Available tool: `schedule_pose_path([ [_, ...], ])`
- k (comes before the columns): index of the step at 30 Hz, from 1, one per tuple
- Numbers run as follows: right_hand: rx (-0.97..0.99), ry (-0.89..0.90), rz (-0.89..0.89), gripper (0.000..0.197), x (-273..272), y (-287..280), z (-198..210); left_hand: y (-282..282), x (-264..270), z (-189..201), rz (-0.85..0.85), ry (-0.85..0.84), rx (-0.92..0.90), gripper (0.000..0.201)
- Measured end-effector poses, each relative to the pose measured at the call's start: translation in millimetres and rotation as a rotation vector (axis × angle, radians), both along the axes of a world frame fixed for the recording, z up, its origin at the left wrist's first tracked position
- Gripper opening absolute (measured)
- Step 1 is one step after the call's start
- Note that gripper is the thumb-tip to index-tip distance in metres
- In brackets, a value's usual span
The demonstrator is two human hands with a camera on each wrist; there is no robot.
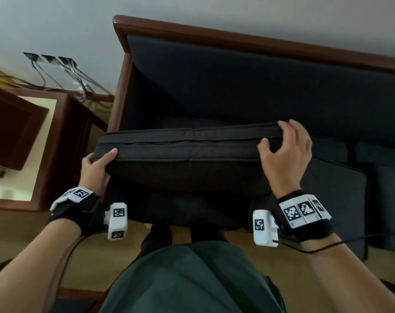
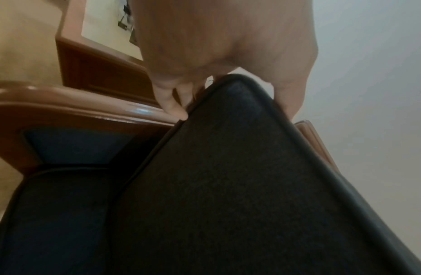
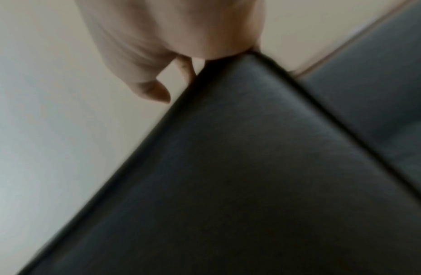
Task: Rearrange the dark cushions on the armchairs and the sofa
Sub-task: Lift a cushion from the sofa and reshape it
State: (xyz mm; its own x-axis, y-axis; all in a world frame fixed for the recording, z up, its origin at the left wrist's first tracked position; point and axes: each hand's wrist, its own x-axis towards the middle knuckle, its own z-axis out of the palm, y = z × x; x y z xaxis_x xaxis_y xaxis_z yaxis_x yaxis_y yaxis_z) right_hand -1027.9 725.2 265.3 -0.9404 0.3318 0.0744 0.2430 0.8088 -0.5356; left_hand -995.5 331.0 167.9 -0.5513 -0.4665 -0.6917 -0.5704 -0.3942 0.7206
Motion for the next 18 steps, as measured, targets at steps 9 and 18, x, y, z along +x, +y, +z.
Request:
schedule_pose_path([
  [9,0.407,-0.463,0.792,0.109,-4.1,-185.6,-17.0,-14.2,26.0,0.8,-0.17,0.038,0.044,0.091],
  [18,0.68,-0.515,0.753,0.082,28.4,-269.6,-39.6,-52.6,56.1,5.5,-0.472,0.054,0.132,0.113],
])
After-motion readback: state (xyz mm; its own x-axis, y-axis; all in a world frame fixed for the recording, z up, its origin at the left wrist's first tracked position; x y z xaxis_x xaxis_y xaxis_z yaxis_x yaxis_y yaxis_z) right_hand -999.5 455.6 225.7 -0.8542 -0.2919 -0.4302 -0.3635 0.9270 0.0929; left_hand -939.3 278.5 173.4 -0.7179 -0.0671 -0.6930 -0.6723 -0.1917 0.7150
